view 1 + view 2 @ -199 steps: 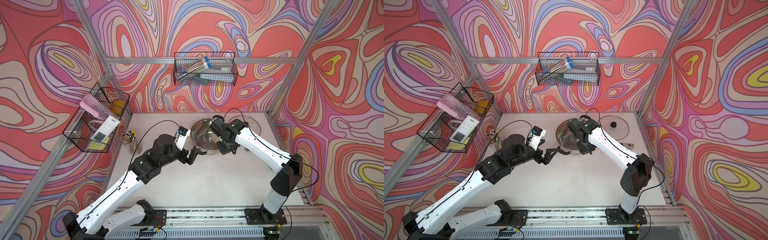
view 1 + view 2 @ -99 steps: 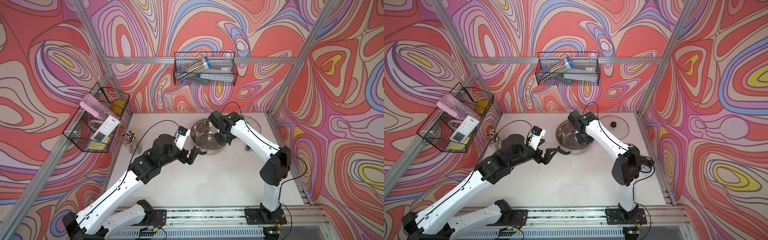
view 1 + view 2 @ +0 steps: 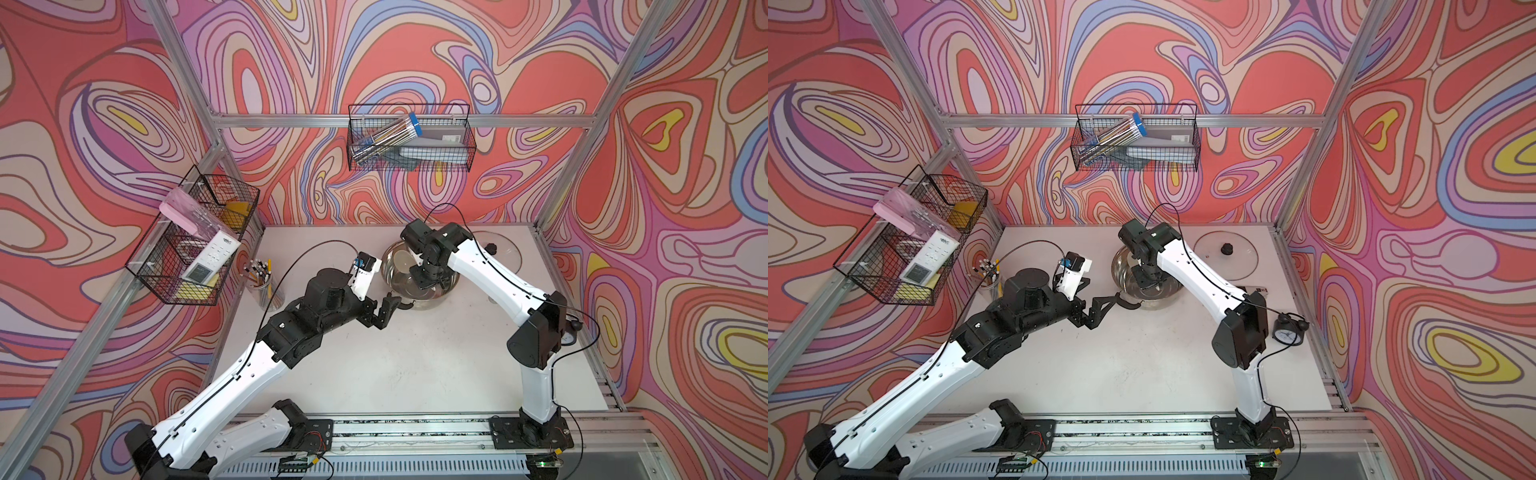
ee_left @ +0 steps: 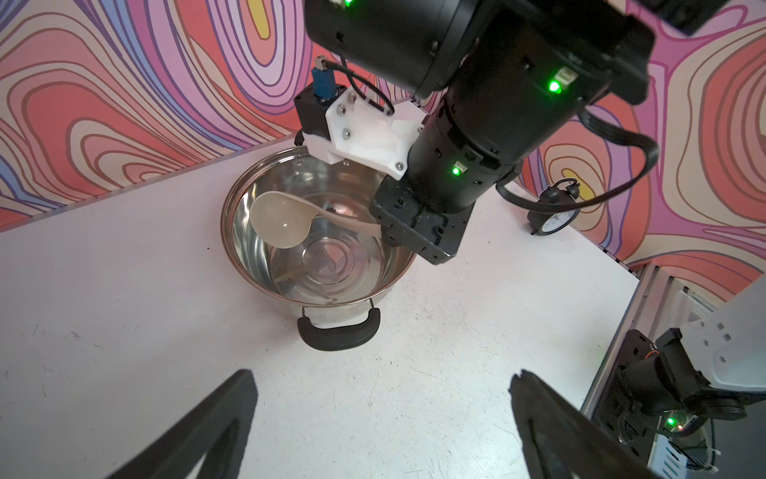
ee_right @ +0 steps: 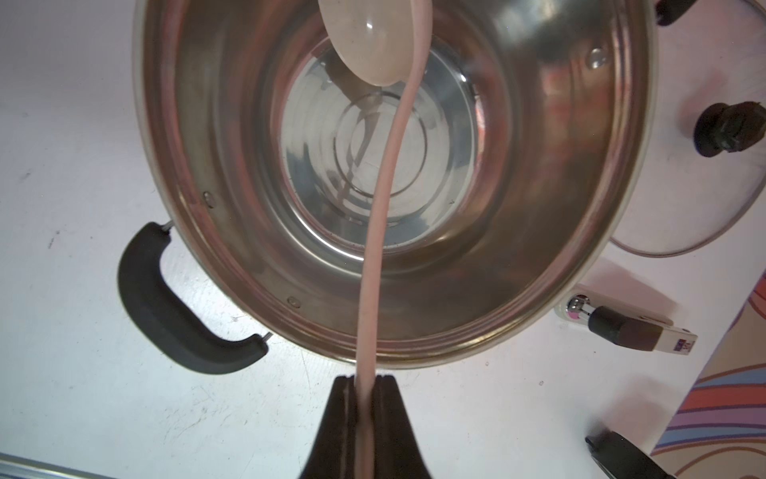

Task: Stir the soup with a spoon
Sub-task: Stir the soup in the pan with a stick.

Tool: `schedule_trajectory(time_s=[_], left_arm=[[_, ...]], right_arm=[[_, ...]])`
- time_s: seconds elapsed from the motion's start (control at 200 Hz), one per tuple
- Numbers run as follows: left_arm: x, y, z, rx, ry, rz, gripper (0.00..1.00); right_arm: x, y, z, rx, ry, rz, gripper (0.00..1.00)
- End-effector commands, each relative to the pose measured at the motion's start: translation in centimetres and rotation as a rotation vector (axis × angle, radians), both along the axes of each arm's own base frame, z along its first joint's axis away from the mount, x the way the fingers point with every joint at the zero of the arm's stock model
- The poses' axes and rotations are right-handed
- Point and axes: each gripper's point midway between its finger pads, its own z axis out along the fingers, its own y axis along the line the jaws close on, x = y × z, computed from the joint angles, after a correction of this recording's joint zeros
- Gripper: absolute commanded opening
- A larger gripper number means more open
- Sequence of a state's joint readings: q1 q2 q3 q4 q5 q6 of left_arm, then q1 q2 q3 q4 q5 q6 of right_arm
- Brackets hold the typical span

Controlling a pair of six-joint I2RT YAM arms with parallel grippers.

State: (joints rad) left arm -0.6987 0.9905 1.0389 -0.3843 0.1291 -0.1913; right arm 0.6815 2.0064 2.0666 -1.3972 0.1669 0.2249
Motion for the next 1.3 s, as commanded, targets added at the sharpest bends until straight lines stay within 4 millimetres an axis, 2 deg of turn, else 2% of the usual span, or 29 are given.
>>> schedule_trajectory(time_s=[0.0, 0.22, 0.366, 0.376, 0.506, 0.691, 0.716, 0.856, 1.067, 1.182, 1.297], left_arm=[[0.2, -0.7, 0.8, -0.026, -0.023, -0.019, 0.99], [0.5, -1.2, 0.9, -0.023, -0.037, -0.034, 0.99], [0.7, -1.4, 1.1, -0.028, -0.045, -0.041, 0.99], [0.6, -1.5, 1.1, -0.031, -0.045, -0.042, 0.99], [0.7, -1.6, 1.1, -0.038, -0.038, -0.045, 0.99], [0.4, -1.4, 1.2, -0.041, -0.034, -0.043, 0.99], [0.4, -1.4, 1.2, -0.041, -0.036, -0.043, 0.99], [0.2, -1.1, 1.3, -0.037, -0.037, -0.039, 0.99], [0.1, -1.0, 1.2, -0.040, -0.033, -0.035, 0.99], [0.1, -1.0, 1.2, -0.039, -0.034, -0.034, 0.99], [0.1, -1.0, 1.2, -0.035, -0.037, -0.035, 0.99]], right_arm=[[-1.6, 0.2, 1.0, 0.052, 0.014, 0.017, 0.00], [-4.7, -1.7, 0.7, 0.048, 0.056, 0.014, 0.00], [-5.6, -4.6, -0.6, -0.065, 0.052, -0.037, 0.00], [-5.7, -4.9, 0.0, -0.061, 0.034, -0.040, 0.00], [-4.9, -6.9, 0.4, -0.105, -0.014, -0.105, 0.00], [-2.9, -8.1, 0.9, -0.113, -0.041, -0.152, 0.00], [-2.4, -8.1, 0.1, -0.133, -0.027, -0.151, 0.00], [-0.5, -7.9, 0.3, -0.136, -0.042, -0.143, 0.00], [2.0, -5.0, 0.8, -0.061, -0.053, -0.108, 0.00], [2.3, -2.8, 0.9, -0.017, -0.047, -0.072, 0.00], [1.5, -0.9, 0.7, -0.015, -0.036, -0.019, 0.00]])
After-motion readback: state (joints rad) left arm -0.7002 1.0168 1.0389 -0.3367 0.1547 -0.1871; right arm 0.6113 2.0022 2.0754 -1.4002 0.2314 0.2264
